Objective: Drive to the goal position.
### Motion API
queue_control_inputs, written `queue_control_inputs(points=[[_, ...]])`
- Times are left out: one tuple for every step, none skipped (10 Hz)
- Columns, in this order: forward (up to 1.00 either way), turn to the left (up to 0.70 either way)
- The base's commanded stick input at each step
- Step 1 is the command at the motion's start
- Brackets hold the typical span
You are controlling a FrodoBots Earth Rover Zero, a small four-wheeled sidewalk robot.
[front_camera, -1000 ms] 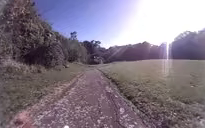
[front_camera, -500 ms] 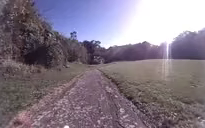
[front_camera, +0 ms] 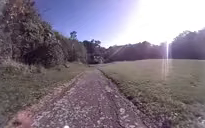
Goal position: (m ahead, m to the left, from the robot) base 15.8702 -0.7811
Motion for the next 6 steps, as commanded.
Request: queue_control_inputs(points=[[0.02,0.0],[0.0,0.0],[0.05,0.0],[0.05,0.0],[0.05,0.0],[0.05,0.0]])
